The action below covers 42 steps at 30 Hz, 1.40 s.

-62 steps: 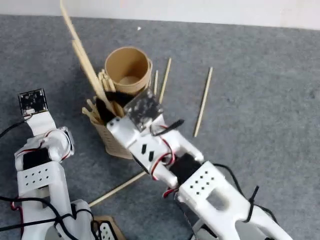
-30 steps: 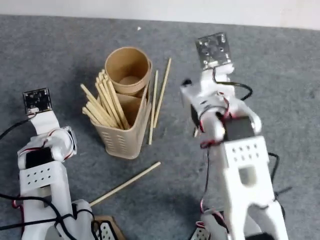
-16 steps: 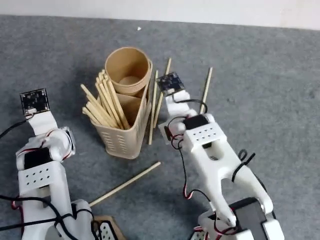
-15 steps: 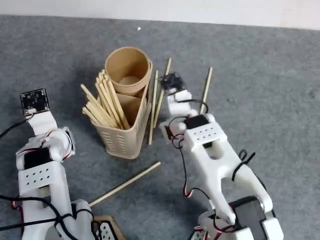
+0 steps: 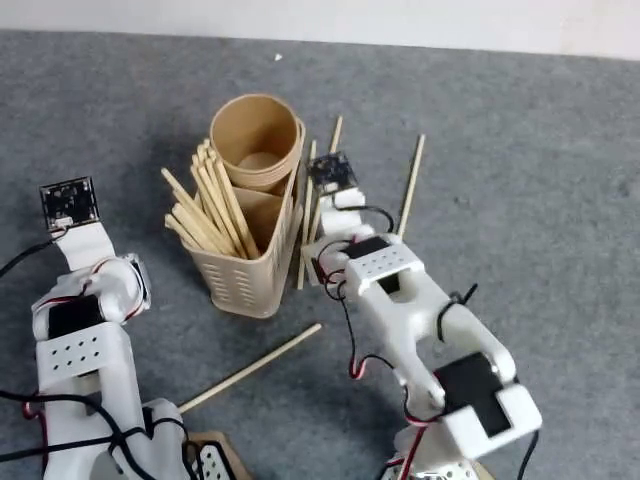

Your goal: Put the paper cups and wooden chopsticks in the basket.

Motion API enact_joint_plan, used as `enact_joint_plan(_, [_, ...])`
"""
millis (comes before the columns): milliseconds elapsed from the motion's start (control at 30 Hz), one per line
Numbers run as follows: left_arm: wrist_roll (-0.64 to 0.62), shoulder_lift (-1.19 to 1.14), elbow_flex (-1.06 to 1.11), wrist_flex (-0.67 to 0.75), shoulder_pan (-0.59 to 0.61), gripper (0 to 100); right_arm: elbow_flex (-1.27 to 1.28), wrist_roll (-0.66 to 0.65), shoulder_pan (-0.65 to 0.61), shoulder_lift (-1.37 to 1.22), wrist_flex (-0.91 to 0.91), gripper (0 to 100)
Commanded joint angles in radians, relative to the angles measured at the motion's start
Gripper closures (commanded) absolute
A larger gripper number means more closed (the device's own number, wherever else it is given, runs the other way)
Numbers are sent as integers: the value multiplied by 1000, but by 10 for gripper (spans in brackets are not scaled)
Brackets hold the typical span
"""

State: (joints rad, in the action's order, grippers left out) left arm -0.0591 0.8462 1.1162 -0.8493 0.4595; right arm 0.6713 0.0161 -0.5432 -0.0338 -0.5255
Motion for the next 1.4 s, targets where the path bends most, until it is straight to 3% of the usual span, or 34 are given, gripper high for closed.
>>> enact_joint_plan(0, [-6,5,-4,14,10,841,-12,9,-28,-10,8,853])
enact_joint_plan(233, [-6,4,-4,14,10,841,-8,21,-91,82,-61,853])
enact_joint_plan(400, [-6,5,-4,14,10,841,-7,163,-96,153,-59,853])
enact_joint_plan(633, [25,1,-62,28,-2,841,-4,173,-183,151,-30,853])
enact_joint_plan(800, [133,-1,-117,15,-156,841,-5,175,-189,102,-21,853])
enact_joint_plan(933, [249,7,-145,-52,-317,841,-10,175,-189,30,-21,853])
enact_joint_plan(1067, [281,8,-223,-170,-430,840,-15,175,-191,-24,-21,853])
enact_joint_plan(1200, [302,8,-312,-304,-496,803,-33,175,-219,-31,-21,853])
enact_joint_plan(1367, [295,5,-366,-341,-501,800,-70,173,-292,-38,-22,853])
